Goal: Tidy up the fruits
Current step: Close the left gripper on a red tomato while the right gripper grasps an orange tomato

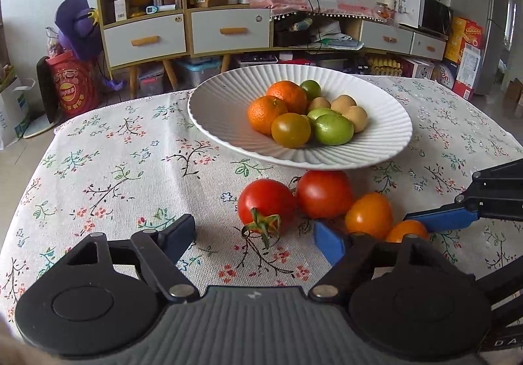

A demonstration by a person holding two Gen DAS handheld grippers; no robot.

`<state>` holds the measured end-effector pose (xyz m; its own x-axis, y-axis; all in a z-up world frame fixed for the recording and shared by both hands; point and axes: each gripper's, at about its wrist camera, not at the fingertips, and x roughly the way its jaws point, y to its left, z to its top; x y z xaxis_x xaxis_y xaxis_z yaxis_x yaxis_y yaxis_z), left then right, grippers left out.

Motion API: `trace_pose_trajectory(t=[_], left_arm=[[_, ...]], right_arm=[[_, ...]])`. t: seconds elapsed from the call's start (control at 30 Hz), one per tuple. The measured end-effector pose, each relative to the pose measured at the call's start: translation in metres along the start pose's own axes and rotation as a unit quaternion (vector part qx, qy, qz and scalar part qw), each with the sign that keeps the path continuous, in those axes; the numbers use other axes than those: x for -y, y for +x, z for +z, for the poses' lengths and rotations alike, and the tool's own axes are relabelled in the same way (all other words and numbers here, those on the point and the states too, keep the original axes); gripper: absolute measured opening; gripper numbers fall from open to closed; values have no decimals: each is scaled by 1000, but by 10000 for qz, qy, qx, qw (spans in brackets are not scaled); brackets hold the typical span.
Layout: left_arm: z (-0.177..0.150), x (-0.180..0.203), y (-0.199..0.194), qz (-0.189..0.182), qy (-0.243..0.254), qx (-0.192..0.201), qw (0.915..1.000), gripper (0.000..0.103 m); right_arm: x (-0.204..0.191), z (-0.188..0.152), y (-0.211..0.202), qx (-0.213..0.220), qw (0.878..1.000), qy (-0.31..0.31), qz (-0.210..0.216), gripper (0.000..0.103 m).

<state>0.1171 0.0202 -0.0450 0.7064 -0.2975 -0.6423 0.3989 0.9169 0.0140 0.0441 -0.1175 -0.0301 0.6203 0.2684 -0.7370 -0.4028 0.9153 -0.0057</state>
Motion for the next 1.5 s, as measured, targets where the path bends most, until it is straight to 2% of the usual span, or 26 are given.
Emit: trace_pose_trajectory(t=[0.23,0.43,0.73,0.9,1.07,1.23,1.3,1.37,1.5], left_arm=[[0,1,-2,-211,79,21,9997,63],[1,3,-3,-337,182,1,9993,52],[2,3,-3,-387,290,-14,9988,45],[2,-3,-4,-355,213,-14,9991,31],[2,-4,-6,-335,181,-37,9993,28],[3,-2,-6,-285,215,-96,9993,28],[3,-1,-6,-207,208,-95,9995,36],[3,0,-5,-57,214,-64,9997,64],[6,-2,-1,46,205,-53,9998,65]], right_arm=[[3,4,-1,-28,10000,82,-5,33],[4,4,-1,-43,9999,91,9,32],[5,4,-1,-62,9999,83,-7,32],[7,3,-1,-64,9999,93,-31,32],[10,3,-3,-58,9999,112,-47,32],[12,3,-5,-58,9999,136,-57,32],[13,3,-5,-52,9999,138,-59,32],[14,3,-6,-48,9999,140,-67,32],[14,3,-6,-54,9999,143,-77,32]])
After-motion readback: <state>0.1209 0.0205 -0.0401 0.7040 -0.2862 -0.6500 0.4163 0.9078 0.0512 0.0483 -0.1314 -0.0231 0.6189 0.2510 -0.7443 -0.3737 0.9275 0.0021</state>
